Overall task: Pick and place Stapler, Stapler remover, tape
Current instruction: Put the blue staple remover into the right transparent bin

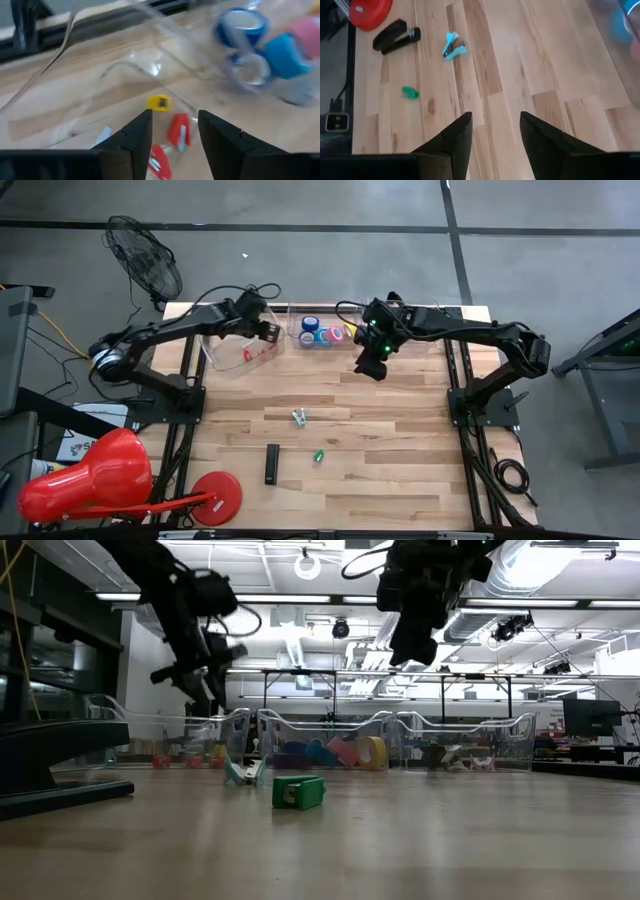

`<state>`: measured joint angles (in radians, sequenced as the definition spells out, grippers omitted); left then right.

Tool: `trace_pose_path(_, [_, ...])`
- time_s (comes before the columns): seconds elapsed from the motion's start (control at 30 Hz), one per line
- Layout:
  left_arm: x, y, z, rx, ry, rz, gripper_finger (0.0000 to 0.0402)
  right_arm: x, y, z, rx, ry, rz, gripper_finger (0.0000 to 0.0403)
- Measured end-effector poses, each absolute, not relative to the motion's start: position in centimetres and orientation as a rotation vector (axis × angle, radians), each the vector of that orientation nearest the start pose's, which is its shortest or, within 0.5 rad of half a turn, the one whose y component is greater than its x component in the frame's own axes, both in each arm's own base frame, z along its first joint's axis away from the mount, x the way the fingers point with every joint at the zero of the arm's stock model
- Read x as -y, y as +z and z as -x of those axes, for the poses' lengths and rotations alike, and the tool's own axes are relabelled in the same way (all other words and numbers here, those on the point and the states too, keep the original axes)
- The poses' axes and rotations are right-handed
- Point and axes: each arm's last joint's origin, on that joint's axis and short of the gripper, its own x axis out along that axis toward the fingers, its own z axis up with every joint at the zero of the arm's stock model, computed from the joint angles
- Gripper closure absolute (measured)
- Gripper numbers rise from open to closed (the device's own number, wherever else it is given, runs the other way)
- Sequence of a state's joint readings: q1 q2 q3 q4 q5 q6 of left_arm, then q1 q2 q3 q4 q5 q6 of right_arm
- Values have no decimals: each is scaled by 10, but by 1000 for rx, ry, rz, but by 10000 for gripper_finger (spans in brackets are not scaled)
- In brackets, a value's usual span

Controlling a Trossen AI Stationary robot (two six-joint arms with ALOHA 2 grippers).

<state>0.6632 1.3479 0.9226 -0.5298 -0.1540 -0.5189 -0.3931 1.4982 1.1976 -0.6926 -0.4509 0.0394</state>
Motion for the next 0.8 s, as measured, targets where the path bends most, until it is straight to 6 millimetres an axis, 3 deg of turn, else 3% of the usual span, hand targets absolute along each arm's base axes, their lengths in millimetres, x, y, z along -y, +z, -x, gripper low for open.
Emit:
trace_pose_path(0.23, [-126,263,-211,-742,776,495,277,103,269,-280,-973,68,-398,247])
trace_pose_path(0.47, [-81,266,-230,-784,530,337,346,102,267,-277,-1009,54,-370,247])
trace_pose_path(0.6, [-62,267,-236,-783,509,294,394,100,268,-280,-1008,5,-386,247])
trace_pose_path(0.8, [-48,266,-238,-784,521,251,398,88,269,-290,-982,-168,-399,247])
